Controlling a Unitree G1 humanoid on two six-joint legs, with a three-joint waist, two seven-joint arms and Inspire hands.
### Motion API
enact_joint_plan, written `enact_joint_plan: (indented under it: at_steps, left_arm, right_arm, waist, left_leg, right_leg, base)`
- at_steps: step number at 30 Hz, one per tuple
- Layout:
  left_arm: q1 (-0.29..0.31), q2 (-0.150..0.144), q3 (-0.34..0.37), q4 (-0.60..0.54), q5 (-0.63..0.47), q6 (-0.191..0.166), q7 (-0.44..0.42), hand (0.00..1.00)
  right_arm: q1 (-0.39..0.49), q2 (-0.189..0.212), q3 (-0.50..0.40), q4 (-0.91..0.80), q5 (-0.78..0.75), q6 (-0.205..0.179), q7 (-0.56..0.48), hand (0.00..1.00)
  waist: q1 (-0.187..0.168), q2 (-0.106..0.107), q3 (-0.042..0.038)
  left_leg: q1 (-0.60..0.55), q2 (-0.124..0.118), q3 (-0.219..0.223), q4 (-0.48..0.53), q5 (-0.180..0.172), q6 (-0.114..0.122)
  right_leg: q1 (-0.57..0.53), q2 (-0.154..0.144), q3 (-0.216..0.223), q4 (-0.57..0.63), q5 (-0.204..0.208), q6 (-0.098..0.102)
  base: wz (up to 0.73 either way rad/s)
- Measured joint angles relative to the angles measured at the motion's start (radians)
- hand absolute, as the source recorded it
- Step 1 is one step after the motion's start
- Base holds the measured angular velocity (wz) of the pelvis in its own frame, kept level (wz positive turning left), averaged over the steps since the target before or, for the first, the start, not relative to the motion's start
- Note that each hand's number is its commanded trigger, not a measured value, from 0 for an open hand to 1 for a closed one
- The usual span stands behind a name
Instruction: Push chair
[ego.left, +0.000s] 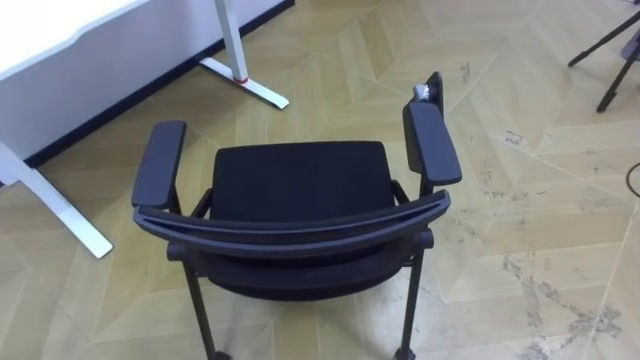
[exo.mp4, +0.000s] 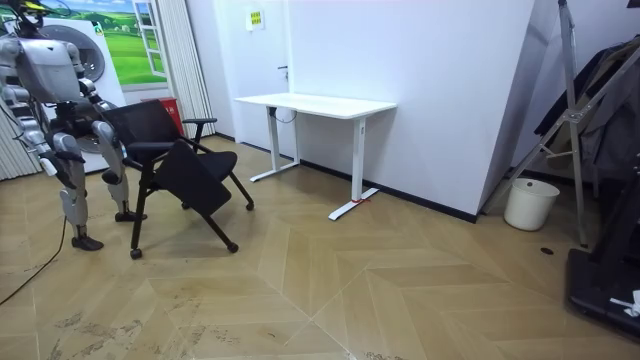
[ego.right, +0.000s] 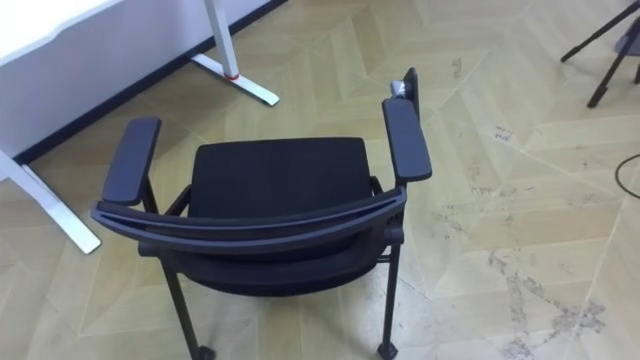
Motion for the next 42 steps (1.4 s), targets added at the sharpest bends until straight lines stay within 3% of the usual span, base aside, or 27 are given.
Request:
enact_joint_plan:
  at_steps: [10, 20, 27, 37, 39, 42]
  left_arm:
    - [0.014, -0.007, 0.007, -0.002, -0.046, 0.0, 0.07, 0.0]
    - [0.065, -0.007, 0.107, -0.003, -0.03, 0.001, 0.272, 0.0]
    - [0.123, 0.007, 0.141, -0.027, 0.077, 0.005, 0.378, 0.0]
    - [0.204, 0.024, 0.14, -0.085, 0.253, 0.015, 0.425, 0.0]
    - [0.232, 0.025, 0.144, -0.096, 0.333, 0.017, 0.425, 0.0]
    - [0.243, 0.026, 0.149, -0.105, 0.36, 0.017, 0.425, 0.0]
  right_arm:
    - [-0.005, 0.001, -0.015, 0.01, 0.004, 0.0, -0.005, 0.0]
    - [0.005, -0.002, -0.016, 0.018, 0.051, 0.002, -0.05, 0.0]
    - [0.005, -0.01, -0.016, 0.019, 0.051, 0.002, -0.047, 0.0]
    - [-0.005, -0.034, -0.017, 0.021, 0.025, 0.002, -0.058, 0.0]
    - [-0.009, -0.048, -0.023, 0.024, 0.006, 0.002, -0.06, 0.0]
    - [-0.009, -0.077, -0.023, 0.024, -0.004, 0.002, -0.072, 0.0]
  waist:
    - [-0.001, 0.003, -0.0021]
    - [0.007, 0.011, 0.0016]
    - [0.02, 0.02, 0.0004]
    - [0.03, 0.026, -0.002]
    - [0.041, 0.032, -0.0041]
    - [0.074, 0.043, -0.0051]
  left_leg:
    - [0.002, 0.0, 0.004, -0.001, 0.0, 0.0]
    - [0.02, 0.0, 0.007, -0.007, 0.0, 0.0]
    - [0.017, 0.0, 0.005, -0.003, 0.0, 0.0]
    - [-0.025, -0.007, -0.022, 0.021, -0.005, 0.006]
    - [-0.027, -0.007, -0.023, 0.023, -0.005, 0.006]
    - [-0.03, -0.01, -0.03, 0.027, -0.005, 0.006]
  right_leg:
    - [0.004, 0.0, -0.001, -0.001, -0.001, -0.001]
    - [0.017, 0.0, 0.001, -0.003, -0.002, -0.001]
    - [0.021, 0.0, -0.006, -0.001, -0.003, 0.0]
    - [0.021, -0.002, -0.062, -0.002, -0.009, 0.001]
    - [0.021, -0.002, -0.066, -0.002, -0.009, 0.001]
    - [0.023, -0.004, -0.075, -0.002, -0.009, 0.002]
  base:
    - [0.0]
    - [-0.01]
    - [0.02]
    - [0.17]
    - [0.04]
    - [0.06]
